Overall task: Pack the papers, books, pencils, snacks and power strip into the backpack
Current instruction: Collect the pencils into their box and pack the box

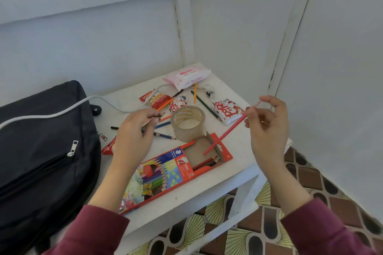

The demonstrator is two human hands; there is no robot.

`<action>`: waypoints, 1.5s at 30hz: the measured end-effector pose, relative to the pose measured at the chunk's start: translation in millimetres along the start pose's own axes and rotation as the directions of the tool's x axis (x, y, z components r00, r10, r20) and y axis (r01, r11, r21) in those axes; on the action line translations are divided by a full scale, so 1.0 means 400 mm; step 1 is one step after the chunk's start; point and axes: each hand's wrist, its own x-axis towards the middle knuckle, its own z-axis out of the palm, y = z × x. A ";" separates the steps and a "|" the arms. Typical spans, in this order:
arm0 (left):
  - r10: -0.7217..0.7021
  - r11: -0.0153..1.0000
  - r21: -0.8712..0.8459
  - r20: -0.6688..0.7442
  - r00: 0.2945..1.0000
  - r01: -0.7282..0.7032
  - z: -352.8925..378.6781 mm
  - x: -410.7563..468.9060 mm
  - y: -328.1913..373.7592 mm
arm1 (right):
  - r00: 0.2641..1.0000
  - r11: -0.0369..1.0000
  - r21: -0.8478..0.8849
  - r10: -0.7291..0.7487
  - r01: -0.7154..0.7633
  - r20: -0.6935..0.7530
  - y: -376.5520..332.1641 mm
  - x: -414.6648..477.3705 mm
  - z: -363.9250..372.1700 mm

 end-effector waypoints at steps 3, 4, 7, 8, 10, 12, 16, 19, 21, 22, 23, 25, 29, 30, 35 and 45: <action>-0.014 0.990 -0.137 -0.155 0.988 -0.007 -0.010 -0.001 0.049 | 0.998 0.994 -0.096 -0.051 0.054 0.033 0.022 -0.020 0.014; -0.027 0.982 -0.187 -0.209 0.978 -0.013 -0.014 -0.001 0.065 | 0.998 0.993 -0.105 -0.046 0.050 0.038 0.026 -0.023 0.018; -0.107 0.920 -0.391 -0.285 0.952 -0.013 -0.021 -0.009 0.110 | 0.997 0.993 -0.120 0.000 0.009 0.074 0.041 -0.024 0.028; -0.132 0.888 -0.459 -0.281 0.951 -0.012 -0.022 -0.016 0.125 | 0.994 0.989 -0.150 0.026 -0.011 0.102 0.048 -0.025 0.031; -0.153 0.840 -0.542 -0.267 0.951 -0.017 -0.018 -0.033 0.147 | 0.980 0.973 -0.225 0.092 -0.051 0.178 0.064 -0.029 0.033; -0.171 0.817 -0.576 -0.243 0.955 -0.001 -0.009 -0.048 0.159 | 0.950 0.953 -0.298 0.144 -0.058 0.275 0.074 -0.037 0.030; -0.201 0.826 -0.560 -0.193 0.960 0.060 0.010 -0.060 0.170 | 0.859 0.849 -0.520 0.195 0.094 0.474 0.097 -0.055 0.017; -0.179 0.843 -0.533 -0.161 0.971 0.067 0.020 -0.055 0.177 | 0.875 0.797 -0.574 0.131 0.187 0.466 0.117 -0.063 0.013; -0.158 0.853 -0.516 -0.115 0.981 0.077 0.029 -0.049 0.182 | 0.890 0.770 -0.608 0.125 0.192 0.439 0.124 -0.069 0.015; -0.151 0.853 -0.516 -0.089 0.985 0.084 0.033 -0.047 0.185 | 0.892 0.759 -0.622 0.129 0.193 0.434 0.126 -0.073 0.018; -0.145 0.852 -0.515 -0.064 0.987 0.091 0.038 -0.044 0.188 | 0.894 0.750 -0.630 0.122 0.202 0.431 0.127 -0.077 0.019; -0.127 0.860 -0.501 -0.033 0.991 0.094 0.047 -0.036 0.195 | 0.897 0.737 -0.635 0.094 0.229 0.433 0.128 -0.081 0.019; -0.086 0.880 -0.461 0.075 0.993 0.111 0.078 -0.017 0.191 | 0.891 0.721 -0.647 0.093 0.248 0.445 0.134 -0.083 0.018; -0.082 0.889 -0.440 0.117 0.990 0.126 0.090 -0.013 0.187 | 0.890 0.724 -0.643 0.089 0.250 0.447 0.136 -0.083 0.018; -0.037 0.944 -0.313 0.213 0.976 0.105 0.141 -0.019 0.176 | 0.891 0.740 -0.623 0.069 0.256 0.448 0.143 -0.085 0.019; 0.041 0.989 -0.145 0.312 0.949 0.005 0.195 -0.078 0.129 | 0.933 0.750 -0.623 0.021 0.223 0.359 0.155 -0.084 0.025</action>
